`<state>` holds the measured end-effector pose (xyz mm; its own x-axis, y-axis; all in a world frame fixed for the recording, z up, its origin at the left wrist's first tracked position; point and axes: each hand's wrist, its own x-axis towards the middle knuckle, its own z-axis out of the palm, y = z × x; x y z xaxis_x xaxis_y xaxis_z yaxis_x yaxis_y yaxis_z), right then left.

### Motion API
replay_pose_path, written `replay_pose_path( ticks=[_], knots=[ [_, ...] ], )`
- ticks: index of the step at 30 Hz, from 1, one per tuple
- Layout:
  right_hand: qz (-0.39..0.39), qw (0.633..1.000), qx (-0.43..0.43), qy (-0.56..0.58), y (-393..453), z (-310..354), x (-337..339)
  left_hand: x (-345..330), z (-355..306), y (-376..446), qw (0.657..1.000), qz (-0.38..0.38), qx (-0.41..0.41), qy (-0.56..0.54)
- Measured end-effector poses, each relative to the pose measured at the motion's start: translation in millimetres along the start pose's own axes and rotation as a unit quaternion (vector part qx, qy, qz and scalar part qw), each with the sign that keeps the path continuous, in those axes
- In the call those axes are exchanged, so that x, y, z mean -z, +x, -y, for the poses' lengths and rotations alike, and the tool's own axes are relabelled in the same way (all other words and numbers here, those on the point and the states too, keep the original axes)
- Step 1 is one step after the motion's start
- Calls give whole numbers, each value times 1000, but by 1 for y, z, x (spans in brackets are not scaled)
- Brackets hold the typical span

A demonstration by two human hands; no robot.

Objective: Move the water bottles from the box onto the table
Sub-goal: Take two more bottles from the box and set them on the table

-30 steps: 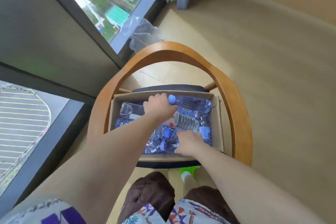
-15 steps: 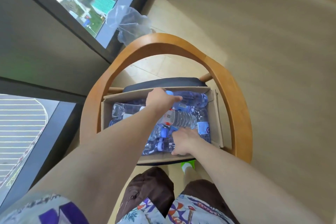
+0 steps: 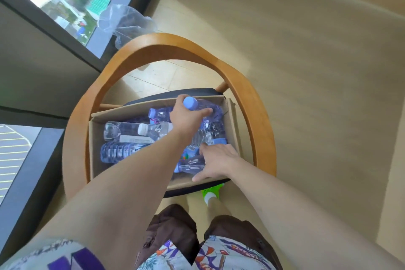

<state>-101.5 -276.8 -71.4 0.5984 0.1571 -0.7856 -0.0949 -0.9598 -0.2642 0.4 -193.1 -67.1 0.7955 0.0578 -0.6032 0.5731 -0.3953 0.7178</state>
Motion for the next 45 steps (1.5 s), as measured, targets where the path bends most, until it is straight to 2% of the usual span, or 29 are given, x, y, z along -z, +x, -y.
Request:
replay_pose_path(
  ticks=[6,10,13,19,22,24,29,32,39,45],
  knots=[
    [-9,999,20,27,-8,0,3,5,-17,-15,999,-14,-22,-37],
    [-9,998,21,52,-14,6,11,24,-45,-27,991,-89,-26,-101],
    [-5,992,11,122,-20,11,25,48,-67,-37,980,-135,-38,-145],
    [-26,943,29,329,-31,32,59,113,-87,-68,968,-191,-76,-142],
    [-14,929,59,364,-35,56,73,156,-85,-84,967,-208,-87,-117],
    [0,921,85,380,-38,77,80,186,-79,-96,960,-249,-79,-100],
    [-28,915,155,370,-54,149,84,252,-44,-145,929,-357,-33,-90],
    [-44,914,205,347,-70,199,73,283,-13,-190,904,-409,-1,-123],
    [-1,909,271,318,-137,293,12,331,78,-333,817,-536,38,-211],
    [56,898,353,257,-233,354,-86,332,176,-489,732,-633,75,-241]
  ],
)
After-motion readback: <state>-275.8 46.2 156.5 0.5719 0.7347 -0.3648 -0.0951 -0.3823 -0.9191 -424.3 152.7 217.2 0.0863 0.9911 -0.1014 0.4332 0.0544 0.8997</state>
